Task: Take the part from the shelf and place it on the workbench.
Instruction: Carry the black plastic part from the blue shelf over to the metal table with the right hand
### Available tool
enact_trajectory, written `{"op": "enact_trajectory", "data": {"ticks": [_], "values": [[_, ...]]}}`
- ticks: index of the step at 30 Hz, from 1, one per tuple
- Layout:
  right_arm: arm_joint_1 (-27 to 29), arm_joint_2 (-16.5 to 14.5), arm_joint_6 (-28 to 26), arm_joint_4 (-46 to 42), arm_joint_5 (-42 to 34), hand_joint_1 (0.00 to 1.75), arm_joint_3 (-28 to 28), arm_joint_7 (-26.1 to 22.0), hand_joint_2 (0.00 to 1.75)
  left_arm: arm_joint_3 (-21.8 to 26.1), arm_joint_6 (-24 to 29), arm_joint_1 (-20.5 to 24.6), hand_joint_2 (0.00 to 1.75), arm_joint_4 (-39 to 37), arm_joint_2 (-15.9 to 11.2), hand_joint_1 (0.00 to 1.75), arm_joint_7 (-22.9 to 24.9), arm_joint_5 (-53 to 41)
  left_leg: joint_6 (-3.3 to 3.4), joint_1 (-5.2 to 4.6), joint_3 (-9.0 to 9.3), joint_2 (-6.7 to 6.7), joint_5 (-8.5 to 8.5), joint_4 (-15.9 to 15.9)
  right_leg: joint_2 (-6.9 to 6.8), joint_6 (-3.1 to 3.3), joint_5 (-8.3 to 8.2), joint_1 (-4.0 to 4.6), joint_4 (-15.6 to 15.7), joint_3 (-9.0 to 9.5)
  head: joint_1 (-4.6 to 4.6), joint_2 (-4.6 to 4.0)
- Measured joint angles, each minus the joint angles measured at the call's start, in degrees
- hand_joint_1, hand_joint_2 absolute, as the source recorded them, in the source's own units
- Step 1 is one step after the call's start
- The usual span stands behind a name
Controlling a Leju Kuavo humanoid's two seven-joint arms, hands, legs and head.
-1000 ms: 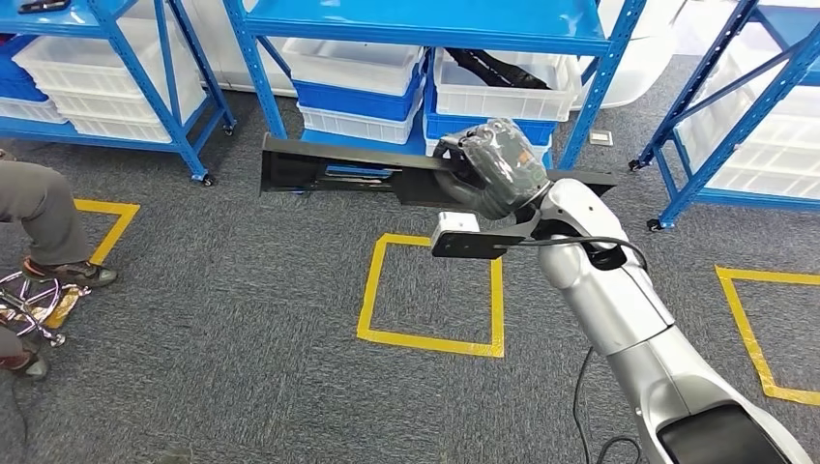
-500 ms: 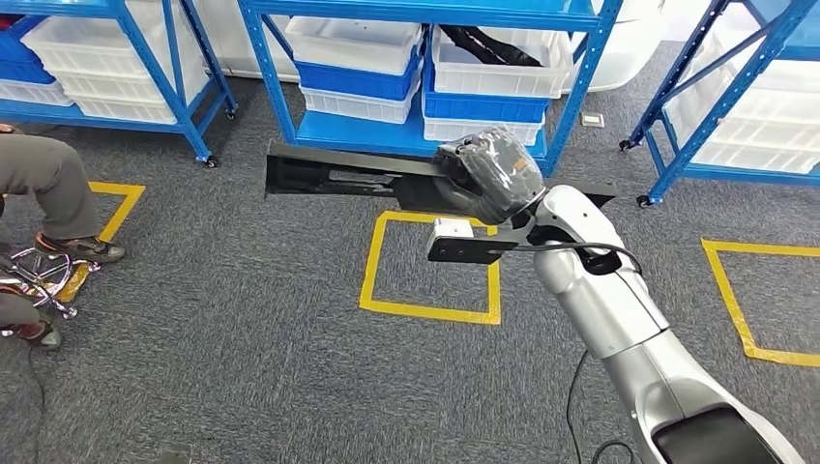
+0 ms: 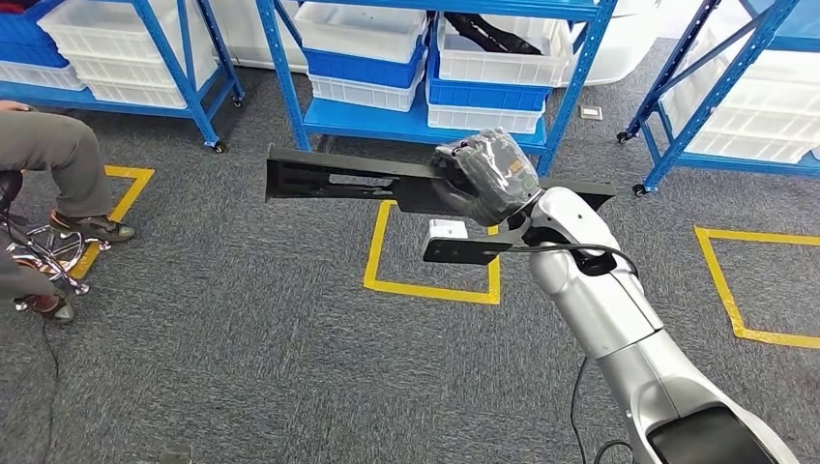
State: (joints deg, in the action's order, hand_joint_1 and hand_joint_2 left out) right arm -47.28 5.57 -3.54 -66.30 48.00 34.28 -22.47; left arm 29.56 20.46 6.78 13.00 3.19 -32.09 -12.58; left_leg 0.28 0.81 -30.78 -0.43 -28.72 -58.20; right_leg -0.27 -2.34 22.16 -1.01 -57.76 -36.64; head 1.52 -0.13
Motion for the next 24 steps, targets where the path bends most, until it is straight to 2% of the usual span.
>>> {"op": "enact_trajectory", "data": {"ticks": [1,2,3,5,6,7,8,9,10,11,12,13,14,15,16,17,18,19,21,22,23,24], "values": [[0.0,-0.1,-0.1,0.1,0.0,1.71,0.0,0.1,1.75,0.0,0.0,0.0,0.00,0.0,0.0,0.00,0.0,0.0,0.64,-0.10,-0.34,0.15,0.55,0.2,-0.01,-0.35,-0.11,-0.03,0.0,-0.20,0.04,0.00],[0.0,-0.2,-0.2,0.3,0.0,1.71,-0.1,0.2,1.75,0.1,0.0,0.0,0.00,0.0,0.1,0.00,-0.2,0.1,1.39,-0.21,-0.81,0.28,1.25,0.3,0.02,-0.46,0.65,-0.03,-0.7,-0.77,0.00,0.00],[0.0,-0.2,-0.4,0.5,0.1,1.71,-0.1,0.4,1.75,0.1,-0.1,0.0,0.00,0.0,0.1,0.00,-0.3,0.1,2.08,-0.24,-1.43,0.42,2.01,0.5,0.05,-0.32,2.35,-0.04,-2.3,-1.64,-0.07,0.00],[0.0,-0.2,-0.8,0.7,0.4,1.71,-0.1,0.7,1.75,0.2,-0.2,0.0,0.00,0.0,0.1,0.00,-0.5,0.1,2.94,-0.47,-3.08,0.51,3.34,0.6,0.11,0.33,7.59,-0.07,-9.1,-4.06,-0.18,0.00],[0.0,-0.3,-0.9,0.9,0.5,1.71,-0.1,0.8,1.75,0.3,-0.1,0.0,0.00,0.0,0.1,0.00,-0.5,0.1,3.11,-0.62,-3.96,0.51,3.98,0.6,0.12,0.36,9.56,-0.03,-13.2,-5.03,-0.21,0.00],[0.1,-0.3,-1.0,1.0,0.7,1.71,-0.1,0.8,1.75,0.4,-0.1,0.0,0.00,0.0,0.1,0.00,-0.6,0.1,3.20,-0.81,-4.84,0.50,4.62,0.6,0.13,0.16,10.51,0.04,-16.4,-5.48,-0.21,0.00],[0.1,-0.4,-1.1,1.1,0.9,1.71,-0.1,0.9,1.75,0.5,-0.1,0.0,0.00,0.0,0.1,0.00,-0.6,0.1,3.25,-1.03,-5.71,0.50,5.32,0.6,0.13,-0.16,10.29,0.19,-17.8,-5.01,-0.22,0.00],[0.2,-0.5,-1.2,1.3,1.3,1.71,-0.1,0.9,1.75,0.5,-0.1,0.0,0.00,0.0,0.1,0.00,-0.6,0.1,3.26,-1.29,-6.53,0.50,6.00,0.5,0.13,-0.37,9.28,0.43,-16.9,-3.44,-0.23,0.00],[0.2,-0.6,-1.3,1.3,1.8,1.71,0.0,1.0,1.75,0.5,-0.2,0.0,0.00,0.0,0.2,0.00,-0.6,0.1,3.25,-1.52,-7.25,0.49,6.59,0.5,0.13,-0.28,8.15,0.71,-14.3,-1.02,-0.24,0.00],[0.1,-0.8,-1.5,1.4,2.3,1.71,0.0,1.2,1.75,0.5,-0.2,0.0,0.00,0.0,0.3,0.00,-0.6,0.1,3.20,-1.74,-7.85,0.49,7.16,0.5,0.12,0.25,7.68,1.14,-10.1,2.35,-0.23,0.00],[0.0,-1.2,-1.7,1.4,2.8,1.71,0.1,1.3,1.75,0.5,-0.2,0.0,0.00,0.0,0.3,0.00,-0.7,0.1,3.08,-1.94,-8.31,0.52,7.65,0.5,0.07,1.00,7.96,1.53,-5.4,5.71,-0.22,0.00],[0.0,-1.5,-1.8,1.4,3.2,1.71,0.2,1.4,1.75,0.5,-0.2,0.0,0.00,0.0,0.4,0.00,-0.7,0.1,2.90,-2.05,-8.57,0.61,8.19,0.5,0.02,1.64,8.52,1.85,-1.8,7.97,-0.14,0.00],[-0.1,-1.9,-1.9,1.5,3.4,1.71,0.3,1.6,1.75,0.5,-0.1,0.0,0.00,0.0,0.4,0.00,-0.7,0.1,2.66,-2.06,-8.71,0.73,8.69,0.6,-0.02,2.19,9.11,2.08,0.7,9.40,-0.08,0.00],[-0.2,-2.1,-1.9,1.5,3.5,1.71,0.3,1.7,1.75,0.6,-0.1,0.0,0.00,0.0,0.4,0.00,-0.7,0.0,2.37,-2.02,-8.77,0.82,9.15,0.7,-0.06,2.51,9.17,2.13,1.8,9.65,-0.04,0.00],[-0.2,-2.3,-1.9,1.6,3.5,1.71,0.4,1.9,1.75,0.6,-0.1,0.0,0.00,0.0,0.3,0.00,-0.7,0.0,2.04,-1.86,-8.89,0.86,9.45,0.8,-0.09,2.83,8.69,1.77,1.9,9.40,0.03,0.00],[-0.3,-2.4,-1.9,1.8,3.4,1.71,0.4,2.0,1.75,0.6,0.0,0.0,0.00,0.0,0.3,0.00,-0.7,-0.1,1.63,-1.67,-9.18,0.74,8.92,0.4,-0.16,3.31,8.17,1.43,2.1,9.37,0.01,0.00],[-0.4,-2.6,-1.9,1.9,3.3,1.71,0.4,2.1,1.75,0.6,0.0,-0.1,0.00,0.0,0.3,0.00,-0.6,-0.2,1.17,-1.47,-9.71,0.58,7.50,-0.8,-0.25,3.78,7.56,1.09,2.3,9.26,0.07,0.00],[-0.5,-2.8,-1.9,2.1,3.1,1.71,0.4,2.2,1.75,0.6,0.1,-0.2,0.00,0.0,0.3,0.00,-0.6,-0.4,0.65,-1.20,-10.56,0.40,5.23,-3.1,-0.33,4.09,6.95,0.77,2.4,9.05,0.08,0.00],[-0.6,-3.1,-1.9,2.5,2.7,1.71,0.4,2.3,1.75,0.6,0.2,-0.3,0.00,0.0,0.2,0.00,-0.5,-0.6,-0.50,-0.51,-12.59,0.25,0.40,-10.1,-0.40,4.15,6.10,0.72,2.4,8.15,0.14,0.00],[-0.5,-3.2,-1.9,2.7,2.6,1.71,0.4,2.4,1.75,0.6,0.2,-0.3,0.00,0.0,0.2,0.00,-0.5,-0.7,-1.04,-0.09,-13.24,0.26,-0.76,-13.0,-0.41,3.94,5.79,0.61,2.3,7.72,0.12,0.00],[-0.4,-3.1,-2.0,2.9,2.7,1.71,0.4,2.4,1.75,0.6,0.2,-0.3,0.00,0.0,0.1,0.00,-0.5,-0.7,-1.58,0.36,-13.05,0.30,-0.78,-14.2,-0.42,3.70,5.55,0.44,2.2,7.35,0.12,0.00],[-0.3,-3.1,-2.3,3.1,3.2,1.71,0.5,2.5,1.75,0.6,0.2,-0.4,0.00,0.0,0.1,0.00,-0.5,-0.8,-2.11,0.83,-11.85,0.36,0.12,-13.5,-0.44,3.47,5.37,0.20,2.0,7.02,0.11,0.00]]}}
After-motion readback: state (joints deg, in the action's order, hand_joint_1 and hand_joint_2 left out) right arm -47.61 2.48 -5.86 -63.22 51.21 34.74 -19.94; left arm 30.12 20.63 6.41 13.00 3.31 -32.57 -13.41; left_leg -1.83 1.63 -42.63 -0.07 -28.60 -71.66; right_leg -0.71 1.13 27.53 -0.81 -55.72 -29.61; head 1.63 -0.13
